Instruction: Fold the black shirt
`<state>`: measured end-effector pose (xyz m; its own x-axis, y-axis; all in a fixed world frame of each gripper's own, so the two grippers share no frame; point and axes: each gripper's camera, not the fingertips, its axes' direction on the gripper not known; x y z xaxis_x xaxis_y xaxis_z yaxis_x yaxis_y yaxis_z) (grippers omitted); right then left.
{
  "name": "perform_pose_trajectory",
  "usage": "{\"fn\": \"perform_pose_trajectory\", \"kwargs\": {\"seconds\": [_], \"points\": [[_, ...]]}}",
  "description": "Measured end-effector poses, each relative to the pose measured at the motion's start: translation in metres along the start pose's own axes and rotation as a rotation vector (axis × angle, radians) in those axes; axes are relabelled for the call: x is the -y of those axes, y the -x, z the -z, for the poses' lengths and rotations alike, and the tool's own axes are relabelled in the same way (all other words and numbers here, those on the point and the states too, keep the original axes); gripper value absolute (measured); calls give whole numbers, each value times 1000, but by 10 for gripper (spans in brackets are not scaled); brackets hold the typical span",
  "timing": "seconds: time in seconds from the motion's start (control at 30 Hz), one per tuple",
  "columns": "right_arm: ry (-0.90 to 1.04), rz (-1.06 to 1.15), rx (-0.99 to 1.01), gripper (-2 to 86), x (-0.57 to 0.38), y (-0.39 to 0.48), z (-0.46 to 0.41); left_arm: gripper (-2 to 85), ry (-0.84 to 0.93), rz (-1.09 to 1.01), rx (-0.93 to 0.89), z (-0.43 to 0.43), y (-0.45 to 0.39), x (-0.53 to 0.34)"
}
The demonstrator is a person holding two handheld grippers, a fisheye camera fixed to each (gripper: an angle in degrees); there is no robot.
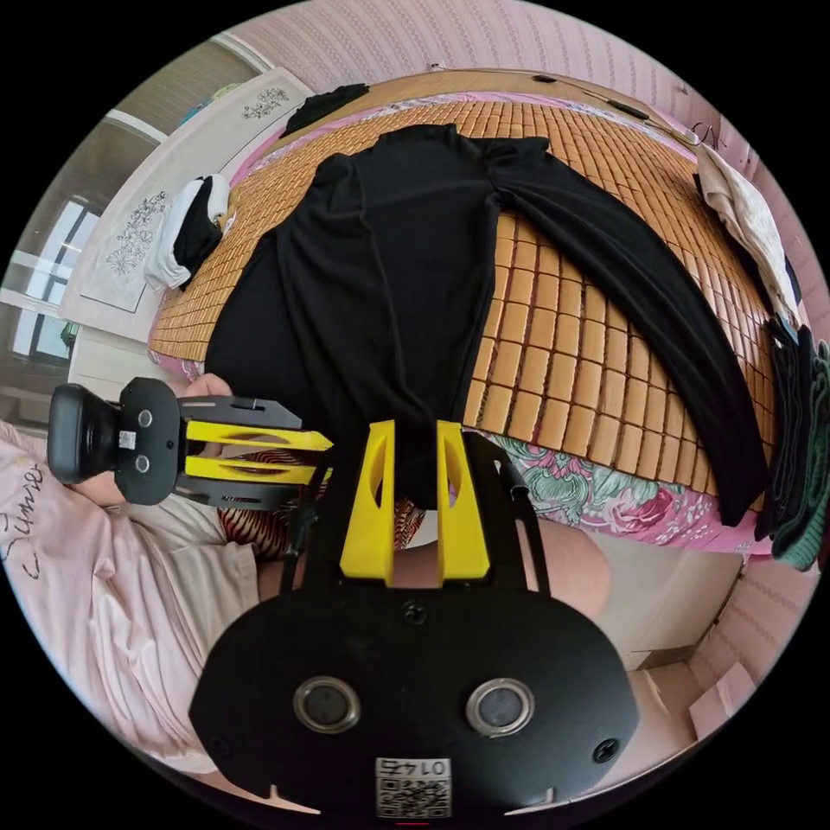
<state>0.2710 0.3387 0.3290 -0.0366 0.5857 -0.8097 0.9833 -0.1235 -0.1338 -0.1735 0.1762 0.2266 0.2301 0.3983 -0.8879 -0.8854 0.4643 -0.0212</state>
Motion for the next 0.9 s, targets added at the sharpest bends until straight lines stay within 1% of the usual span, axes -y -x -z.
{"fn": "perform_pose_trajectory", "kwargs": {"seconds": [0.07, 0.1, 0.17, 0.3, 0.37, 0.47, 0.5, 0.63, 0.7, 0.77, 0.83, 0.9], "points": [[51, -7, 14, 50, 1, -6, -10, 53, 135, -43, -8, -28, -3, 12], [61, -11, 16, 41, 1, -8, -11, 48, 156, -44, 4, -33, -3, 13], [68, -17, 42, 18, 0, -15, -15, 7, 194, -72, 87, -47, -3, 13], [57, 3, 70, 4, -7, -20, -12, -6, 161, -103, 53, -42, -4, 6], [79, 22, 100, 3, -11, -22, -8, -8, 98, -126, 25, -26, -10, -3], [105, 34, 133, 4, -14, -26, -6, -8, 62, -135, -16, -14, -16, -11], [102, 31, 137, 5, -14, -27, -6, -7, 59, -127, -11, -12, -16, -13], [84, 0, 147, 7, -13, -34, -9, 4, -14, 9, 130, -6, -7, -24], [86, -11, 149, 7, -13, -36, -12, 39, -6, 19, 136, -13, -6, -20], [88, -15, 146, 7, -13, -35, -15, 67, 47, -5, 89, -33, -6, -11], [89, -17, 143, 7, -12, -34, -16, 59, 128, -39, 109, -53, -9, -5], [94, -13, 134, 7, -11, -32, -17, 10, 142, -76, 178, -63, -11, -4]]}}
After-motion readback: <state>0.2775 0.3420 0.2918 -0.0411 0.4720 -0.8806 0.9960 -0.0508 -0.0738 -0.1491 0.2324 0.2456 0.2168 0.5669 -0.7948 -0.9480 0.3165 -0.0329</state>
